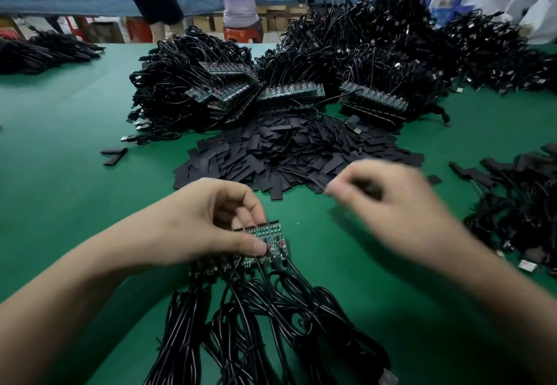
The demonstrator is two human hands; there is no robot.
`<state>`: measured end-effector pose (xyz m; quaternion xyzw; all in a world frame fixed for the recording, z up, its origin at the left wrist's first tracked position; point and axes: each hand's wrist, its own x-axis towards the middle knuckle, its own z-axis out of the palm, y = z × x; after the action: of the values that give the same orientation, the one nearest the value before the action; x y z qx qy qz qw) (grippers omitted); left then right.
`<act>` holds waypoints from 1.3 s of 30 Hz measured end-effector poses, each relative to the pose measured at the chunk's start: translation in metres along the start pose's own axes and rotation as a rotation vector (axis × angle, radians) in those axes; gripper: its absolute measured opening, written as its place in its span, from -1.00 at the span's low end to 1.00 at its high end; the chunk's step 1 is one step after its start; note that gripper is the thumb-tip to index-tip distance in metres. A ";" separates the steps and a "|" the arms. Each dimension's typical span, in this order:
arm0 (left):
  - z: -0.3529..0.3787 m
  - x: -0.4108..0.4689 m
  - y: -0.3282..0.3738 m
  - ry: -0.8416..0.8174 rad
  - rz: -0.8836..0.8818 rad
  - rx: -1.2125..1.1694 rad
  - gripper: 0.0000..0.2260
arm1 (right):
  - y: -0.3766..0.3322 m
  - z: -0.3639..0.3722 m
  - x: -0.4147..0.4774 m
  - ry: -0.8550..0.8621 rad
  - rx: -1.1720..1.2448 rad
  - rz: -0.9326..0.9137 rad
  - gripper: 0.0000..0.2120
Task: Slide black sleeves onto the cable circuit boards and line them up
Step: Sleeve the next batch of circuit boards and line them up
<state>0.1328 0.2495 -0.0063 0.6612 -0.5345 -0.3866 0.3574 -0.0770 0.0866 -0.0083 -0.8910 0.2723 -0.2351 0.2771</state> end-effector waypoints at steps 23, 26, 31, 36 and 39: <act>0.006 0.005 -0.008 -0.065 0.098 -0.220 -0.95 | -0.010 0.041 -0.015 -0.436 0.822 0.115 -0.68; -0.006 0.003 -0.014 -0.066 0.053 -0.134 -0.94 | -0.004 0.036 -0.011 -0.299 0.816 0.168 -0.64; -0.012 0.006 -0.022 0.130 0.109 0.330 -0.81 | -0.001 0.036 -0.011 -0.242 0.836 0.210 -0.65; -0.006 0.022 -0.020 0.388 0.264 0.689 -0.85 | -0.001 0.036 -0.012 -0.288 0.820 0.241 -0.65; -0.006 0.038 -0.015 0.318 0.383 0.947 -0.73 | -0.002 0.036 -0.012 -0.314 0.821 0.218 -0.73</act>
<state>0.1493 0.2147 -0.0218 0.6913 -0.7006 0.0741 0.1607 -0.0646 0.1088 -0.0368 -0.6985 0.2032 -0.1550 0.6685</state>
